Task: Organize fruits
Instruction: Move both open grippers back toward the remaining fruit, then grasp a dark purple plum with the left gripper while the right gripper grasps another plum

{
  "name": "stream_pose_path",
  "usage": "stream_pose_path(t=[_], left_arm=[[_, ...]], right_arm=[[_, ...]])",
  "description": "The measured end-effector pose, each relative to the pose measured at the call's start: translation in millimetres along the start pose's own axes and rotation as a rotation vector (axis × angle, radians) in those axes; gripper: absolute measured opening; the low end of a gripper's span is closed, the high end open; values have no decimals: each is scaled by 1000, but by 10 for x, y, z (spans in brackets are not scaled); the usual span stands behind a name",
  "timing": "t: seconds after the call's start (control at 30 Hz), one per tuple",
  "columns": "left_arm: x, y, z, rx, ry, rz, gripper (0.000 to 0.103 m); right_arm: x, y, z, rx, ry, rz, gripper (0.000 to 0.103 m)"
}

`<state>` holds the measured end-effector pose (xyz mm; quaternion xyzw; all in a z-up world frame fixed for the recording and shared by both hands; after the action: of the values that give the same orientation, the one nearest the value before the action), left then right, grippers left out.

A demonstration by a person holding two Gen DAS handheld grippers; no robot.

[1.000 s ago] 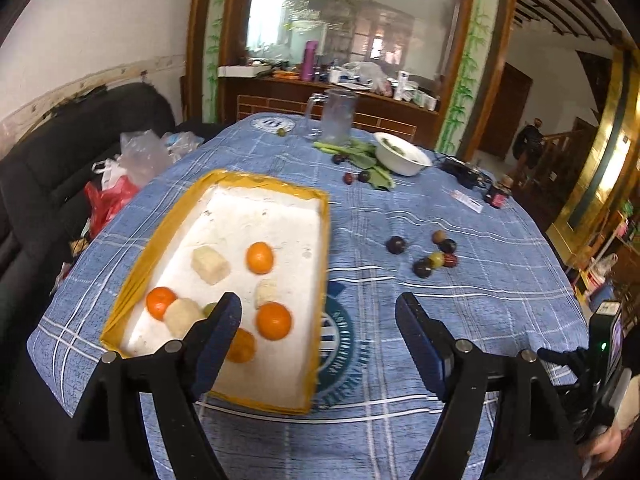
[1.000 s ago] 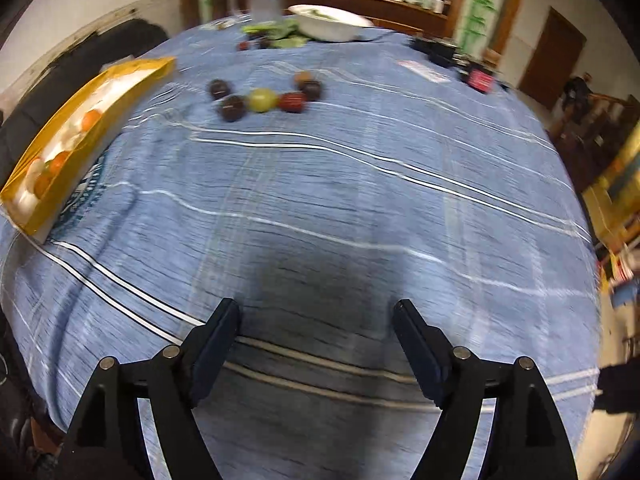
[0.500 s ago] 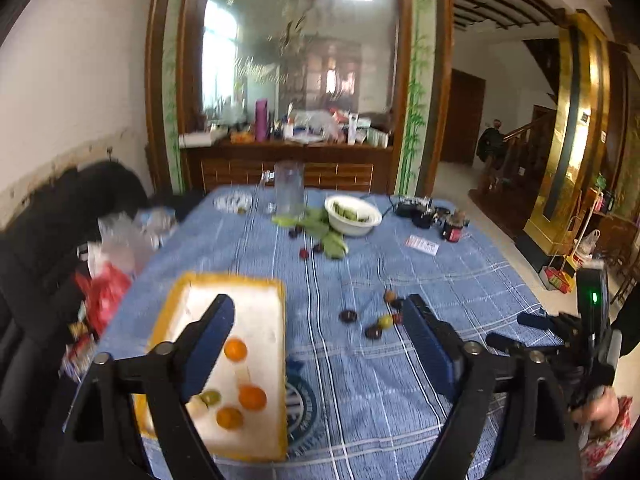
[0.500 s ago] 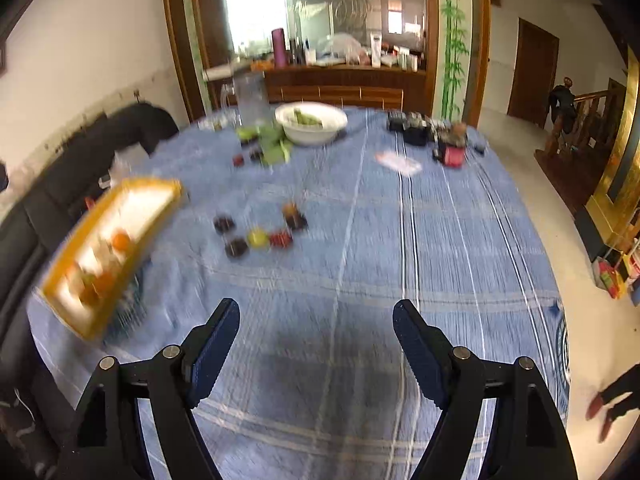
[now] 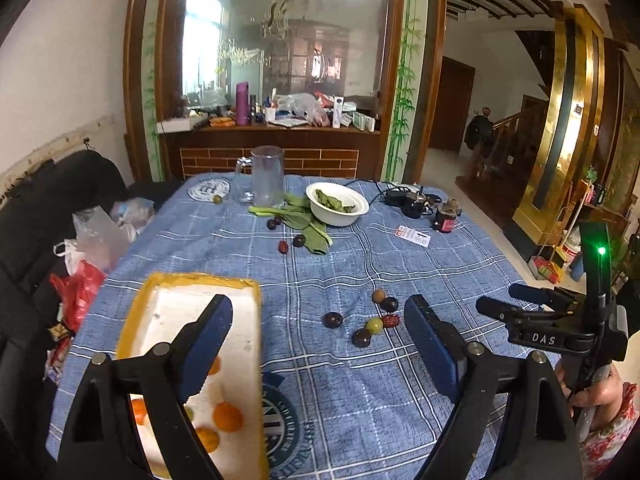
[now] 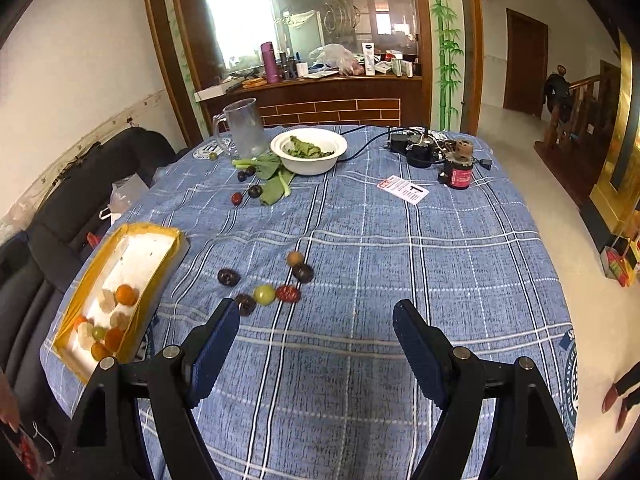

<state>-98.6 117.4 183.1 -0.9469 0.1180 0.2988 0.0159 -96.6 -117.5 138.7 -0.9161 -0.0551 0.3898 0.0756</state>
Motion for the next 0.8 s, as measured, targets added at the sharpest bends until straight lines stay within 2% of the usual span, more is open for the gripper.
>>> stream_pose_path(t=[0.23,0.37,0.47,0.57,0.63,0.8], left_arm=[[443,-27,128,-28,-81,4,87],[729,-138,212,-91,-153,8,87],[831,-196,251,-125,-165,25,87],[1021,-232,307,-139,-207,4,87],[1104,-267,343,-178,-213,43,87],[1261,-367,463,-266,-241,52,87]], right_arm=[[453,-12,-96,48,-35,-31,82],[717,-25,-65,67,-76,-35,82],[843,-17,-48,69,-86,-29,82],[986,15,-49,72,-95,-27,82],[1080,52,-83,102,-109,-53,80],[1278,157,-219,193,-87,-177,54]])
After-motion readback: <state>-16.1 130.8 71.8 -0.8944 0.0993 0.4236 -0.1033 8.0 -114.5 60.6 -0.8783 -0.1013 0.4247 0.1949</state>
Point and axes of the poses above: each gripper's, at about its wrist camera, not at the fingertips, and x roughly the way its jaws point, y to its right, z to its underside, the point moved 2 cm from there along x, roughly the way its jaws point, and after that the axes turned 3 degrees about x, right-handed, at the moved point
